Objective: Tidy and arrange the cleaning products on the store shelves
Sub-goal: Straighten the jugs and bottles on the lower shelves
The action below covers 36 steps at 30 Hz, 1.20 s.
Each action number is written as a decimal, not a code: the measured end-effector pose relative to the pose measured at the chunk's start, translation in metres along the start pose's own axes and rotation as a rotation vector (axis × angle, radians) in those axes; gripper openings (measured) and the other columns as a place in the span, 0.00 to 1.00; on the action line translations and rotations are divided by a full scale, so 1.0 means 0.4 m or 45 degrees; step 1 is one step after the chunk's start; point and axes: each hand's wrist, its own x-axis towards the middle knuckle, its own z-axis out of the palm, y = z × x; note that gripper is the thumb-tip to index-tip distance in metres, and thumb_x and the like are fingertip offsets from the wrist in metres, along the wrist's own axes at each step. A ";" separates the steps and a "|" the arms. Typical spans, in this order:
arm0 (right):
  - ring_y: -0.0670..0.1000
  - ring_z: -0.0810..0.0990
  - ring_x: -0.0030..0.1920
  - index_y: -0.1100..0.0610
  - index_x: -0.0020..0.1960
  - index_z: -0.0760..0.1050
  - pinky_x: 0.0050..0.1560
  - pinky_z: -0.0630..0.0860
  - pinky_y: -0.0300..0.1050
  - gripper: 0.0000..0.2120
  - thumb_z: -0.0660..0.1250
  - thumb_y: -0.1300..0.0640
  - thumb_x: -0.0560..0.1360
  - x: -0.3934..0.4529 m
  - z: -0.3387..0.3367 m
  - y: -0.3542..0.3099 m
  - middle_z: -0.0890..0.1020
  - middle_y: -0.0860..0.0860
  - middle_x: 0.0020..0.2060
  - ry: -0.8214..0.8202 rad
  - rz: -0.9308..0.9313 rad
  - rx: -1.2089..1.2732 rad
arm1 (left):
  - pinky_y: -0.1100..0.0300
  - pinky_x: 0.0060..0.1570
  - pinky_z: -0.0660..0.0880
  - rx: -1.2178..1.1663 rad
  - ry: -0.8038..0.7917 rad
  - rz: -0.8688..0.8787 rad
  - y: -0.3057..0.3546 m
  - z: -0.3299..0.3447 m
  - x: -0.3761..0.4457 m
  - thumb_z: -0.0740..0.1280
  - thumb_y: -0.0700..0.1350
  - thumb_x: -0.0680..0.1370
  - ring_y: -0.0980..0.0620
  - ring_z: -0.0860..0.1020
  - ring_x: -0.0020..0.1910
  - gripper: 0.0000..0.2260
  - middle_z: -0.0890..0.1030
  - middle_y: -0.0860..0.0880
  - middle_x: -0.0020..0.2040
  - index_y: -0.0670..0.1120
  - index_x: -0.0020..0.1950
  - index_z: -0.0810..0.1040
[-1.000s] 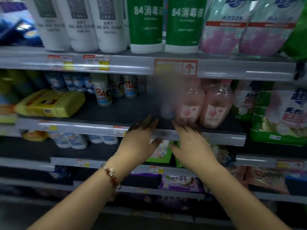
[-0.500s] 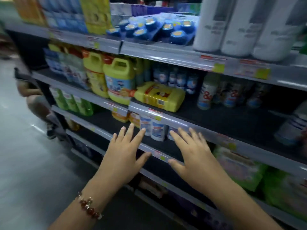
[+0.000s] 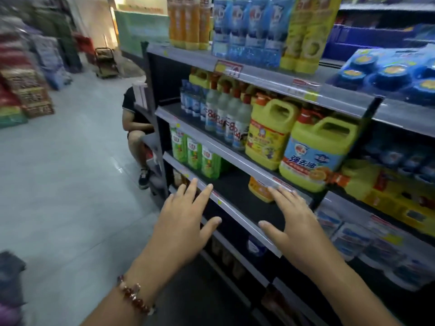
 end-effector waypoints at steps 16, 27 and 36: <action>0.51 0.46 0.82 0.43 0.82 0.47 0.80 0.49 0.51 0.37 0.64 0.43 0.80 0.517 0.055 -0.157 0.49 0.44 0.82 0.196 0.033 -0.069 | 0.50 0.80 0.51 0.158 -0.016 0.461 -0.221 0.034 0.494 0.58 0.62 0.83 0.46 0.50 0.83 0.33 0.48 0.47 0.84 0.55 0.84 0.49; 0.56 0.73 0.69 0.54 0.72 0.69 0.65 0.72 0.49 0.23 0.68 0.52 0.78 0.833 0.016 -0.237 0.74 0.54 0.69 0.455 0.370 -0.120 | 0.49 0.66 0.73 -0.218 0.041 0.650 -0.309 0.071 0.811 0.68 0.56 0.80 0.43 0.73 0.71 0.28 0.73 0.43 0.73 0.48 0.77 0.69; 0.57 0.76 0.65 0.55 0.72 0.70 0.64 0.75 0.51 0.26 0.69 0.50 0.76 0.876 0.066 -0.272 0.77 0.55 0.66 0.681 0.536 -0.260 | 0.53 0.60 0.77 -0.519 -0.254 0.732 -0.291 0.106 0.962 0.68 0.55 0.79 0.46 0.77 0.64 0.27 0.77 0.46 0.68 0.52 0.77 0.65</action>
